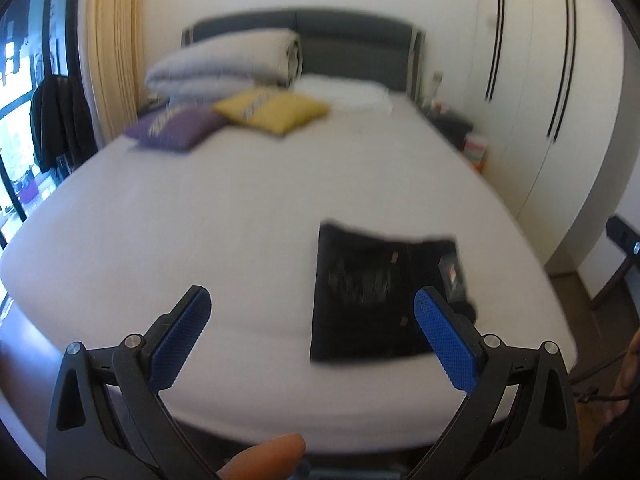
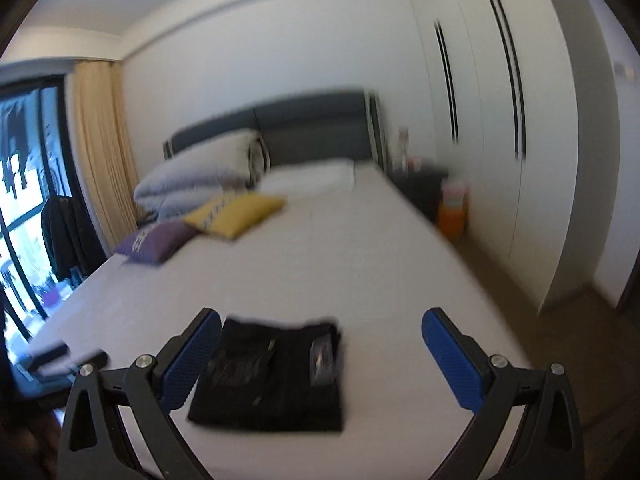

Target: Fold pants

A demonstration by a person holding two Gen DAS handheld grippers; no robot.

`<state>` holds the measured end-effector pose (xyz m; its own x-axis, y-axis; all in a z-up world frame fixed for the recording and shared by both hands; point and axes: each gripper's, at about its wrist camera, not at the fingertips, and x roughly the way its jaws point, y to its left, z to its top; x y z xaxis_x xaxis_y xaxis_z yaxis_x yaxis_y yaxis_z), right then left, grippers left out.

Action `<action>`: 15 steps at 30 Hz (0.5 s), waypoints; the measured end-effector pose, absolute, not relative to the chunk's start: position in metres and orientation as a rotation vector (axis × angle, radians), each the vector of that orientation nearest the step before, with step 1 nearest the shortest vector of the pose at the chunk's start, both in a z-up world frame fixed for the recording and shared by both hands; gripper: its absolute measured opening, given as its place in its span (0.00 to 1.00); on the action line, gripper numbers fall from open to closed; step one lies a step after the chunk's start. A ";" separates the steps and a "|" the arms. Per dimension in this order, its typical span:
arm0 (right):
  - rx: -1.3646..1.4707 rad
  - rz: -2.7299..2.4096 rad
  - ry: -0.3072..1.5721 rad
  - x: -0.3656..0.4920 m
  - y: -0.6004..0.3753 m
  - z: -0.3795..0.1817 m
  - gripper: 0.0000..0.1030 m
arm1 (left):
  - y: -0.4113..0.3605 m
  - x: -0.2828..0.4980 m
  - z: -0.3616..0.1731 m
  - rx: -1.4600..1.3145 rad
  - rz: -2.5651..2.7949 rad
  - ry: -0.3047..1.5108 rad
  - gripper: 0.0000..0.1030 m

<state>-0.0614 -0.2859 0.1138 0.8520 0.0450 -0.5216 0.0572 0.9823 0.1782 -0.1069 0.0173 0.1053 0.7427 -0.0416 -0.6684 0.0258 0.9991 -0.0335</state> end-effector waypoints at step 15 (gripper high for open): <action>0.059 0.011 0.737 -0.060 -0.241 0.065 1.00 | -0.008 -0.069 0.019 -0.009 -0.027 0.886 1.00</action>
